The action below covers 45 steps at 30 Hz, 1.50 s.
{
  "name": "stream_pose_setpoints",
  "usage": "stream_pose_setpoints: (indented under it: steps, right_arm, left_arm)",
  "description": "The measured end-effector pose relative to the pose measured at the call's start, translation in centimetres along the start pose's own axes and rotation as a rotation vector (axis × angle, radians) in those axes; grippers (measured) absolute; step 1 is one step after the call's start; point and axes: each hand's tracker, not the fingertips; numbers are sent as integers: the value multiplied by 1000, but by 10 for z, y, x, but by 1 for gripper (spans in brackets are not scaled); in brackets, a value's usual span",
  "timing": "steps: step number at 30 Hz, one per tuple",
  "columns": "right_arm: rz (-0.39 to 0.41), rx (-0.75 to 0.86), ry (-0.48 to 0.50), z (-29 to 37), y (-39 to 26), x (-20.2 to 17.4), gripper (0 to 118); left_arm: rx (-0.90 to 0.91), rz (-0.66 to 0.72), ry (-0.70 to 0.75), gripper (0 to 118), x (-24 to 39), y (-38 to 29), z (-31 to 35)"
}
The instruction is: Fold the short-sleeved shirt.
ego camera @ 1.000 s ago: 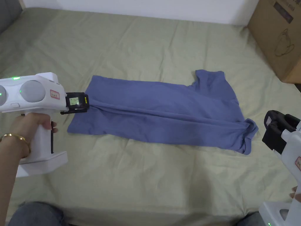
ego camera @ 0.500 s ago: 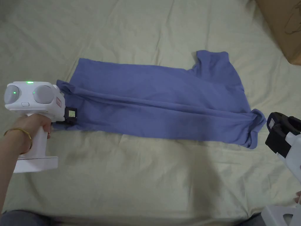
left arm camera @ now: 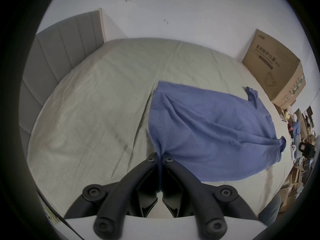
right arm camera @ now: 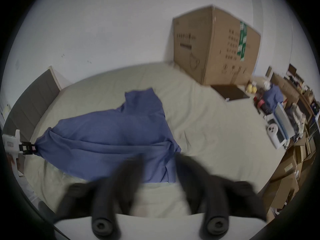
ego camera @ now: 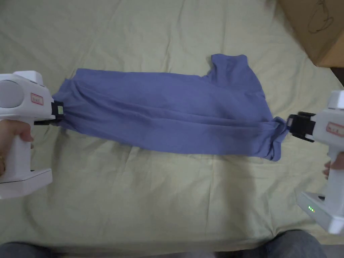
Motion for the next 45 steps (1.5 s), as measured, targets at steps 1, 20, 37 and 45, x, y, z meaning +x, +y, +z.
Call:
stream_pose_setpoints:
  steps: [1,20,37,45]
  right_arm:
    - [6,-52,11,-13,4,4,106]
    - [-138,-340,-17,-123,-24,3,10]
    - [-27,-318,144,2,-74,43,10]
    - [-9,-246,8,15,-107,37,77]
  left_arm:
    - [8,0,-7,0,1,1,3]
    - [-59,105,27,0,-14,-13,-22]
    - [-50,208,-36,0,-55,-126,73]
    - [-37,262,98,92,-57,-180,73]
